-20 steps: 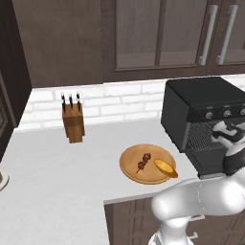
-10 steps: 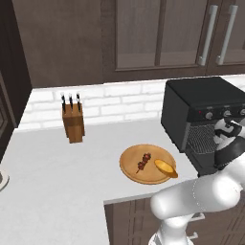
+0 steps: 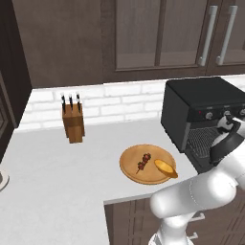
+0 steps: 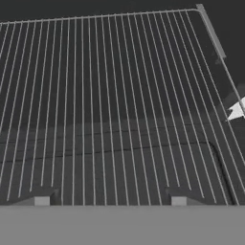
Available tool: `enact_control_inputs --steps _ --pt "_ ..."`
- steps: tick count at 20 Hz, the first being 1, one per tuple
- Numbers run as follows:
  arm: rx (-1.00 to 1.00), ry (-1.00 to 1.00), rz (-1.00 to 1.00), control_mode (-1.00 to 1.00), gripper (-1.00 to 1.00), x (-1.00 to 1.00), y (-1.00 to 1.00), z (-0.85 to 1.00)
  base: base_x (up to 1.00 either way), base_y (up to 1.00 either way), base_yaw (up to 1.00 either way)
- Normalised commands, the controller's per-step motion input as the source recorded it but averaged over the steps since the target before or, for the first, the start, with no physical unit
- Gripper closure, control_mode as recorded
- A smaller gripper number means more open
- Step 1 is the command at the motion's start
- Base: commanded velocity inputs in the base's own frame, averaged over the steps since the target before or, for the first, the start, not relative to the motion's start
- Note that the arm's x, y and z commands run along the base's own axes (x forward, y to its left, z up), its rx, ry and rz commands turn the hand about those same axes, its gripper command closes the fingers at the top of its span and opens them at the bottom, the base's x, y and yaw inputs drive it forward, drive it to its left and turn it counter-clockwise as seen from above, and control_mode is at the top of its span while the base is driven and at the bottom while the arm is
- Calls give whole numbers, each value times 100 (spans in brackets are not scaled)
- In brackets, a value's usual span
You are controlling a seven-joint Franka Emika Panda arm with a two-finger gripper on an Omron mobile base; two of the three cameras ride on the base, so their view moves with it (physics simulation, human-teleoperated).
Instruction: Pick up the kebab skewer and baguette bread, and place them inside the toaster oven. Close the toaster oven door and start by setting the timer.
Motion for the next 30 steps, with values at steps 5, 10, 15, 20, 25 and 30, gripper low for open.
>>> enact_control_inputs --steps 5,10,15,20,25,30 --pt "0 4 0 -100 -100 -76 -34 -17 0 0 0" --pt "0 5 0 -100 -100 -77 -23 -16 0 0 0" --pt "0 4 0 -100 -100 -46 -8 43 0 0 0" --pt "0 8 -1 -100 -100 -39 33 95 0 0 0" --pt "0 6 0 -100 -100 -32 98 61 0 0 0" --pt "0 1 7 -100 -100 -16 100 14 0 0 0"
